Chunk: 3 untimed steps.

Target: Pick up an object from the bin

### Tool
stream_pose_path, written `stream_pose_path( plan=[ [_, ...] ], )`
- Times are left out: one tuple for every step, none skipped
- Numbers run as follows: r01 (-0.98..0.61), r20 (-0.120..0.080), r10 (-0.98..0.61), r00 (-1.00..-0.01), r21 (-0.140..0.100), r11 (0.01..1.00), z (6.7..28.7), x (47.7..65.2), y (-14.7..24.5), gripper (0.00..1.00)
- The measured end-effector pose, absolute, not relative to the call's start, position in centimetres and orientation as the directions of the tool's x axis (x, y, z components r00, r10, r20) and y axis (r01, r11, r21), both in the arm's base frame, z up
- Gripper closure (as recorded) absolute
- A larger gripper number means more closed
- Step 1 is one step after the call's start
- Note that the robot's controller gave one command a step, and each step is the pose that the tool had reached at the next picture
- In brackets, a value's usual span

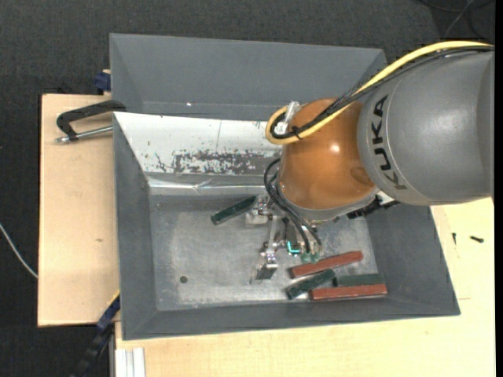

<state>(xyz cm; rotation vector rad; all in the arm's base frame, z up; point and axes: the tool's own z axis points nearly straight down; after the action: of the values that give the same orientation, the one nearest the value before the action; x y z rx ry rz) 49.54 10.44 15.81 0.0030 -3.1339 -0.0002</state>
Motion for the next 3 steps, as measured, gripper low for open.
stream_pose_path(
  plan=[
    [0.000,0.000,0.000,-1.000,0.001,1.000,16.2,49.7,10.4,0.00],
    [-0.071,-0.006,-0.071,-0.997,0.003,0.997,15.7,52.3,6.4,0.00],
    [-0.078,-0.008,-0.078,-0.997,-0.002,0.997,13.7,55.6,9.0,0.00]
  ],
)
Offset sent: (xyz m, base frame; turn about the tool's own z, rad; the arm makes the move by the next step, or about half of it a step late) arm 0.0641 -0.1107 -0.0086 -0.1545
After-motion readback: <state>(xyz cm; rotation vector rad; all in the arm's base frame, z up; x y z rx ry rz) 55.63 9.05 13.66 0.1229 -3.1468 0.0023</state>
